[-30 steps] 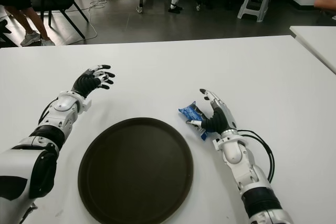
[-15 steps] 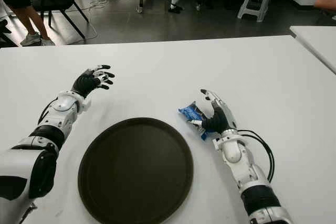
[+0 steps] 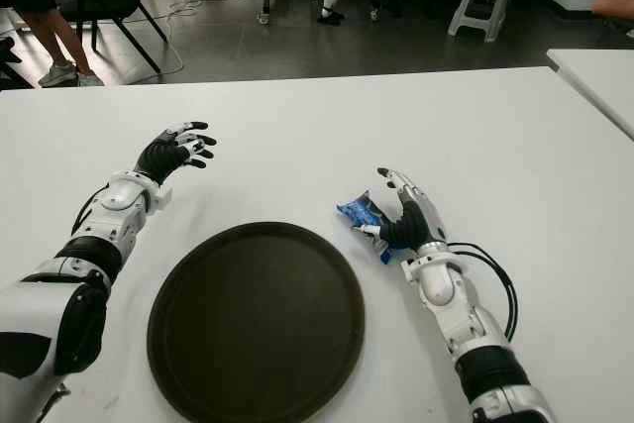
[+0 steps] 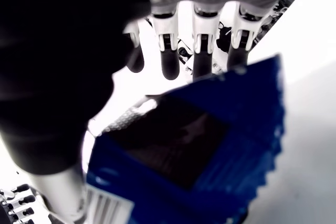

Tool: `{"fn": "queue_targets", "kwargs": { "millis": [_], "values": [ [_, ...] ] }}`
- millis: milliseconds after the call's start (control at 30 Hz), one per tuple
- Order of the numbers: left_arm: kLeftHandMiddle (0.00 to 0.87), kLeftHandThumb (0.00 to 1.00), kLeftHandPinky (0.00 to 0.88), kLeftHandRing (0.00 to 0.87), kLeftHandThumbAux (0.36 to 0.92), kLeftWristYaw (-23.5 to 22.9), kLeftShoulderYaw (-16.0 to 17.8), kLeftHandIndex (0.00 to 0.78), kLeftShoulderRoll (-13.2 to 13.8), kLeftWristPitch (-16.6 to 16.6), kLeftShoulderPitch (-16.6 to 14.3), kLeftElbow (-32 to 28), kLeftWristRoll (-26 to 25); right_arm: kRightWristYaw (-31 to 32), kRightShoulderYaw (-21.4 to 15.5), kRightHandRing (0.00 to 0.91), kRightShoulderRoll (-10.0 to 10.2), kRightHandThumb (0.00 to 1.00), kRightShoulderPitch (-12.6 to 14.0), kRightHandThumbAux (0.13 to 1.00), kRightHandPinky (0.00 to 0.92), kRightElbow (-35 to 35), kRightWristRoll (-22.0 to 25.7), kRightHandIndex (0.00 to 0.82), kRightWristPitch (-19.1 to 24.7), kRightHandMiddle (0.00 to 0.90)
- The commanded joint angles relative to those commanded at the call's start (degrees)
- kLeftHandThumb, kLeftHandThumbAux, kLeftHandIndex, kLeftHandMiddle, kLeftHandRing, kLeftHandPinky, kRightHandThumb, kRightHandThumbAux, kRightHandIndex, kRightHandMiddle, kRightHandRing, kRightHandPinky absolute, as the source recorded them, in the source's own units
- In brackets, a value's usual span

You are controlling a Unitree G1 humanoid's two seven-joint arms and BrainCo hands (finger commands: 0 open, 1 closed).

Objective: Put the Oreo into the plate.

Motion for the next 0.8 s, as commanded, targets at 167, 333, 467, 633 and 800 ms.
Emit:
{"fn": "queue_targets", "kwargs": {
  "millis": [167,333,467,633,800],
  "values": [
    [0.35,0.088,0.401,0.378,0.644,0.1,-0.1,0.217,-0.1,0.2,-0.1,0.0,0.1,0.2,0.4,0.169,-0.3,0.0,0.7,0.778,0.193,-1.2,-0.8,0.127,0.6,0.159],
    [0.353,0.095,0.398,0.381,0.638,0.0,-0.1,0.224,-0.2,0.0,-0.1,0.0,0.1,0.3,1.0,0.173,-0.9,0.0,1.0,0.767,0.209,-2.0,-2.0,0.122,1.7,0.161],
    [0.354,0.096,0.393,0.376,0.642,0.5,-0.4,0.226,-0.3,-0.1,-0.1,0.0,0.4,0.2,1.4,0.199,-1.4,0.0,1.1,0.78,0.247,-2.4,-2.8,0.133,2.1,0.181],
    [0.354,0.108,0.39,0.374,0.655,0.9,-0.5,0.23,-0.5,-0.1,-0.1,-0.1,0.4,0.4,2.0,0.253,-2.1,0.0,1.5,0.808,0.317,-3.6,-3.8,0.163,2.3,0.227],
    [0.359,0.097,0.388,0.381,0.66,1.0,-0.6,0.237,-0.6,-0.2,-0.2,-0.1,0.4,4.4,3.3,0.322,-3.8,0.0,4.3,0.833,0.361,-13.6,-6.6,0.239,7.0,0.3]
  ]
}}
